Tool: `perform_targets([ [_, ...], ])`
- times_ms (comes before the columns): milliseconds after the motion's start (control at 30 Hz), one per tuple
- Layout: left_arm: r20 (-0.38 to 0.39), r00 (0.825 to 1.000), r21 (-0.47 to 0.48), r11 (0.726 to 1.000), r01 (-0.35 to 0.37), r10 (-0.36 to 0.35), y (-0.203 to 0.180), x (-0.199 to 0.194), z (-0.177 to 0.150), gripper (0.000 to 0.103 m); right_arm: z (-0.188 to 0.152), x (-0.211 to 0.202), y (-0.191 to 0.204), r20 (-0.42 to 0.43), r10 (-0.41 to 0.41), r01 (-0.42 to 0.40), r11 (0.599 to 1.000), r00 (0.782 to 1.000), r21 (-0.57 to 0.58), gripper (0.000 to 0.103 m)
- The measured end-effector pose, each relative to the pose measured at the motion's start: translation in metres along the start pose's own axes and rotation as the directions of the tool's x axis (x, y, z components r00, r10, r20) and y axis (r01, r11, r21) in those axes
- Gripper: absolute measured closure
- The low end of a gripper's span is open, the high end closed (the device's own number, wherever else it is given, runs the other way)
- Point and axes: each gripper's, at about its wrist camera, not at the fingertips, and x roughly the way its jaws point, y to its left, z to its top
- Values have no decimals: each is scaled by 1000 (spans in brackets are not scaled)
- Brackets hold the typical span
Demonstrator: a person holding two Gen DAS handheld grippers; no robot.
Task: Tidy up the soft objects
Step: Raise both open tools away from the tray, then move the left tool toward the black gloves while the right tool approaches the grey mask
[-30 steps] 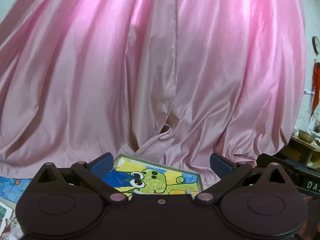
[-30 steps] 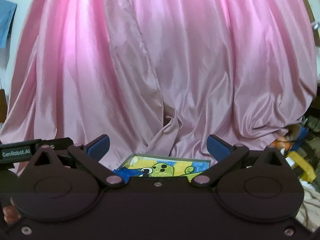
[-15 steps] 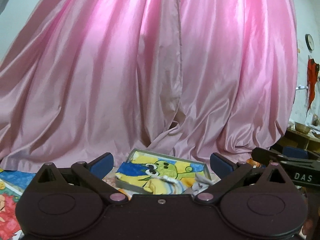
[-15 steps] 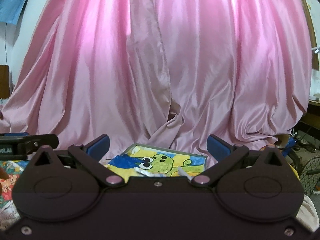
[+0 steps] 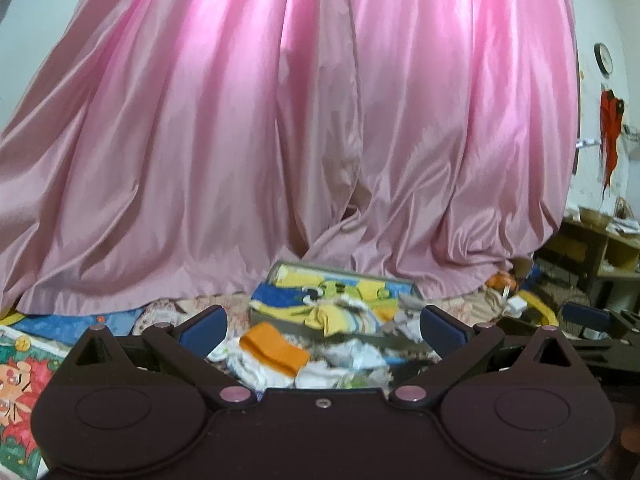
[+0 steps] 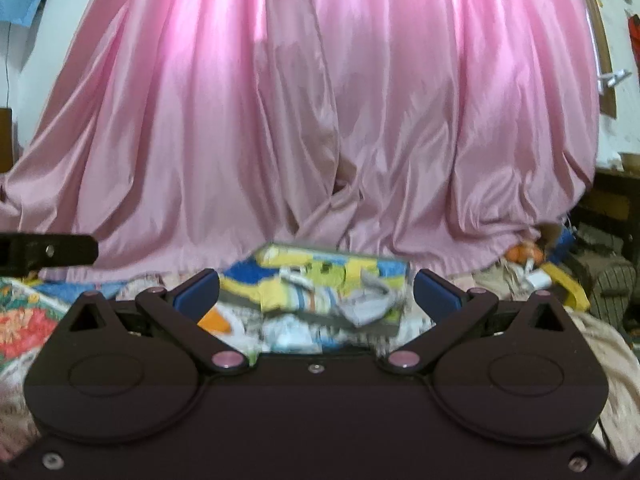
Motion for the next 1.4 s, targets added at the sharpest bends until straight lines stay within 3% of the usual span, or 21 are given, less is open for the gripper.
perform_targets([
  [467, -160, 986, -8, 999, -42, 40, 18, 2, -64, 1, -56, -58, 59, -138, -55, 44, 996, 989, -82, 0],
  [667, -198, 979, 20, 999, -45, 48, 16, 6, -73, 1, -66, -42, 71, -172, -55, 33, 991, 984, -128, 0],
  [1033, -259, 956, 56, 990, -130, 140, 20, 18, -79, 1, -79, 1, 67, -248, -59, 29, 992, 967, -124, 0],
  [1233, -281, 948, 77, 988, -131, 148, 17, 21, -81, 1, -75, 24, 31, -291, -59, 23, 992, 955, -126, 0],
  [1400, -305, 940, 91, 987, -133, 155, 15, 25, -84, 1, -80, 37, 27, -331, -63, 22, 992, 941, -126, 0],
])
